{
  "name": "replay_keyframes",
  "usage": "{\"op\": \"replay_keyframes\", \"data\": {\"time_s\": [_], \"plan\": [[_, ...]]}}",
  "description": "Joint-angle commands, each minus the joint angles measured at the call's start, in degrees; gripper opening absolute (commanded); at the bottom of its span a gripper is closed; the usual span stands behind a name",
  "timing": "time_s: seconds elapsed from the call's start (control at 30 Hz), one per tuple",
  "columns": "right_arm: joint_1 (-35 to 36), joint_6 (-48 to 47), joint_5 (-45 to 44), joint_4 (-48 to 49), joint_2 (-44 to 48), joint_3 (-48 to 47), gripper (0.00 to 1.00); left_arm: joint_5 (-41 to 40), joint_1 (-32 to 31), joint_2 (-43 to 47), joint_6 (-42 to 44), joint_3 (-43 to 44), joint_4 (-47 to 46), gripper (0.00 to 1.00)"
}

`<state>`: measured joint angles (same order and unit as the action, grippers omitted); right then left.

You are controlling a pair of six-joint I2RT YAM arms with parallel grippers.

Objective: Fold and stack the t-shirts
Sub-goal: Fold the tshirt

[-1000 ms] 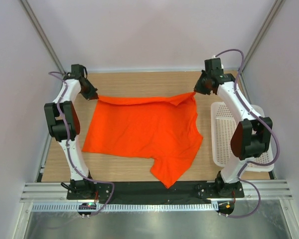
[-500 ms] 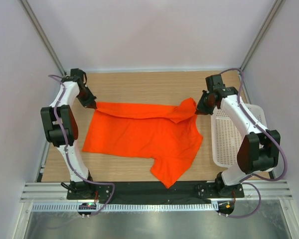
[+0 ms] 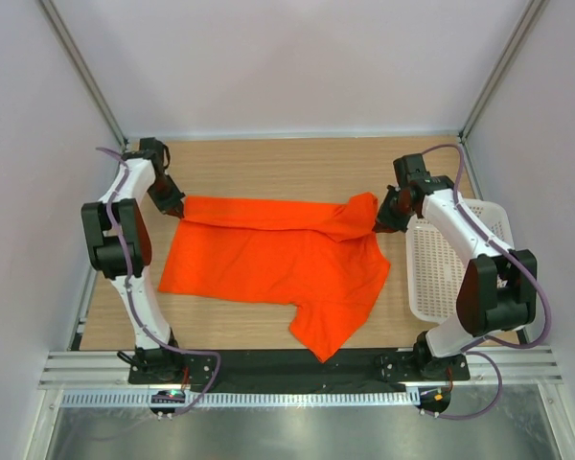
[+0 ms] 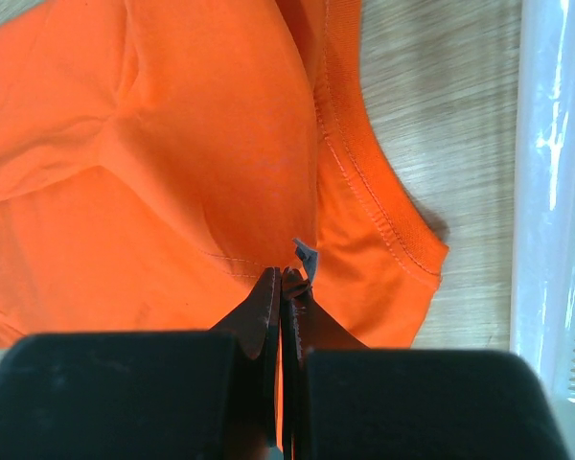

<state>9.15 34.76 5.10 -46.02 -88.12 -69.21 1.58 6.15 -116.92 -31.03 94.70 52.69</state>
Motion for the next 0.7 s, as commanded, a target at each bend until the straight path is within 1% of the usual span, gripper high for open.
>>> {"op": "replay_keyframes", "data": {"time_s": [0.0, 0.13, 0.23, 0.47, 0.5, 0.53, 0.57, 0.6, 0.63, 0.67], "plan": [[-0.1, 0.5, 0.1, -0.6, 2.1, -1.5, 0.01, -3.2, 0.4, -1.3, 0.7, 2.2, 1.5, 0.00], [-0.2, -0.1, -0.7, -1.5, 1.5, -1.1, 0.01, -3.5, 0.4, -2.7, 0.9, 1.3, 1.7, 0.00], [-0.2, 0.6, -0.5, -1.5, 0.9, 0.9, 0.01, -4.5, 0.5, -3.1, 1.0, 0.8, 1.8, 0.00], [-0.2, 2.8, 0.1, 3.2, 0.8, 10.2, 0.01, -6.3, 0.5, -2.1, 0.6, 0.8, 1.5, 0.00], [-0.2, 2.5, 0.3, 3.4, 0.6, 10.6, 0.03, -6.5, 0.5, -2.0, 0.5, 0.9, 1.5, 0.00], [-0.2, 2.0, 0.3, 3.3, 0.1, 10.6, 0.10, -7.0, 0.5, -1.7, 0.4, 1.8, 2.6, 0.00], [-0.2, 0.1, 0.1, 1.7, -0.4, 9.3, 0.14, -7.6, 0.5, -1.6, 0.4, 2.5, 3.5, 0.02], [-0.2, -1.3, -2.1, 0.2, -0.6, 7.9, 0.18, -8.0, 0.5, -1.5, 0.4, 3.2, 4.3, 0.15], [-0.1, -2.8, -4.1, -1.3, -0.2, 6.4, 0.24, -9.0, 0.5, -0.2, 0.4, 3.6, 5.1, 0.22], [0.1, -3.9, -7.3, -3.0, 0.1, 3.6, 0.27, -9.8, 0.4, 0.7, 0.3, 4.4, 6.4, 0.34]]}}
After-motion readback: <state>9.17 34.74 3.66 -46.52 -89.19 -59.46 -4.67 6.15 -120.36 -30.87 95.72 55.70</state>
